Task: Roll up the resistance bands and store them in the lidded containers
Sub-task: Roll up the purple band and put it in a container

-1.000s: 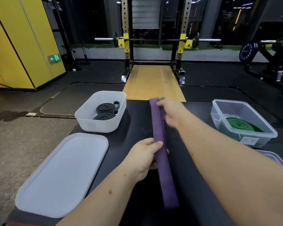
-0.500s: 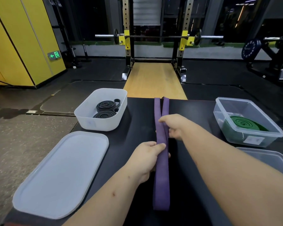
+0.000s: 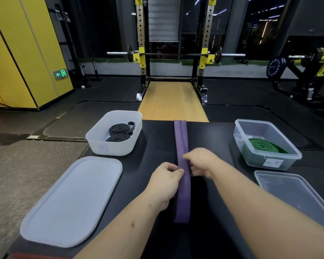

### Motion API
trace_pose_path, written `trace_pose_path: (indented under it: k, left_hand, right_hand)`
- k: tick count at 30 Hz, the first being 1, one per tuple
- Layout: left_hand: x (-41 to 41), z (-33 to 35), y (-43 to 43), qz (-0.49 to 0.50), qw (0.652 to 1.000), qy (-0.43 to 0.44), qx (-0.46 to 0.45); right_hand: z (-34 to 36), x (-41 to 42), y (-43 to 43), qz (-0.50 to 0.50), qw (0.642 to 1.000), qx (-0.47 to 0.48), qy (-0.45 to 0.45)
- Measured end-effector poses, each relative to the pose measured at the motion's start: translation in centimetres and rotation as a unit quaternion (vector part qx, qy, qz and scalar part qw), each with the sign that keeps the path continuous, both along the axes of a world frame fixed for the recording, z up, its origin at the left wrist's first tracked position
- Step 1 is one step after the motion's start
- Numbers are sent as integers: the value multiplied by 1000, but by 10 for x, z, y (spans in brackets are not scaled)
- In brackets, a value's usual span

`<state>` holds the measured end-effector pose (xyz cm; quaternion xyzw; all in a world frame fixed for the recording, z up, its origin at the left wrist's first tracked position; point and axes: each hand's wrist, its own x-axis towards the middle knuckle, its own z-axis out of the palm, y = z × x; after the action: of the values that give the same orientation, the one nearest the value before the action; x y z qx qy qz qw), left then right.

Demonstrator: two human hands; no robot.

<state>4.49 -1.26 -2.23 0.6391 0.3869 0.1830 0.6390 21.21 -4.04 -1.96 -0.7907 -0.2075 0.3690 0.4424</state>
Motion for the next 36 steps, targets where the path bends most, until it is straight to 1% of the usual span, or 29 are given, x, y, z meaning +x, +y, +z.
trace_pose_path:
  k: [2,4,7,10,11,12,14,15,16,17,19,21,23,24,26,27,28,30,31,32,33,34,35,36]
  left_hand:
    - [-3,3,-4,3,1000,-4,-22]
    - [-5,2,-8,1,1000,-1,-25]
    - [-8,-1,-15,-2,1000,-4,-21]
    - [-13,-1,-21,1,997,-37,-70]
    - [-14,-1,-22,2,995,-48,-91]
    - [-17,0,-24,-1,994,-50,-99]
    - [-22,4,-27,-16,994,-37,-100]
    - [-24,5,-31,-23,993,-37,-112]
    - [-25,6,-35,-28,991,-39,-126]
    - [-26,7,-40,-33,991,-34,-122]
    - [-27,5,-48,-34,997,-4,-75]
    - [-27,3,-52,-31,997,2,-69]
    - [-30,4,-53,-33,996,-1,-85]
    - [-32,3,-53,-30,995,-1,-96]
    - [-34,0,-52,-32,993,-7,-113]
    - [-35,0,-53,-34,992,-15,-121]
    - [-35,-1,-53,-33,991,-22,-126]
    - [-33,-2,-53,-23,991,-22,-130]
    - [-32,-4,-52,-20,992,-15,-125]
    - [-31,-5,-52,-23,993,-3,-116]
    - [-31,-6,-53,-28,994,8,-108]
    - [-32,-7,-55,-35,994,19,-102]
    - [-32,-6,-56,-43,994,25,-100]
    - [-32,-5,-57,-51,993,28,-100]
  right_hand:
    - [-3,-8,-5,20,998,-23,-54]
    - [-3,-16,-10,25,995,-43,-84]
    - [2,-27,-21,17,993,-65,-96]
    - [2,-31,-28,24,993,-71,-92]
    - [3,-30,-28,23,995,-45,-88]
    - [6,-29,-28,20,996,3,-87]
    - [12,-26,-26,-17,988,134,-71]
    - [10,-25,-25,-45,980,178,-69]
    - [4,-25,-25,-65,979,179,-71]
    - [-6,-26,-27,-75,983,153,-69]
    - [-31,-24,-31,-76,993,91,-28]
    - [-42,-23,-33,-84,993,79,7]
    - [-31,-32,-36,-95,993,67,3]
    - [-28,-37,-38,-90,995,44,-7]
    - [-21,-44,-40,-54,998,12,-35]
    - [-15,-44,-38,-39,997,40,-46]
    - [-6,-40,-34,-39,993,100,-58]
    - [23,-33,-28,-83,959,259,-81]
    - [34,-30,-26,-115,941,307,-88]
    - [40,-28,-25,-146,933,315,-90]
    - [40,-29,-27,-170,940,280,-95]
    - [34,-31,-30,-170,958,208,-103]
    - [26,-35,-34,-138,977,119,-111]
    - [18,-38,-36,-97,987,52,-117]
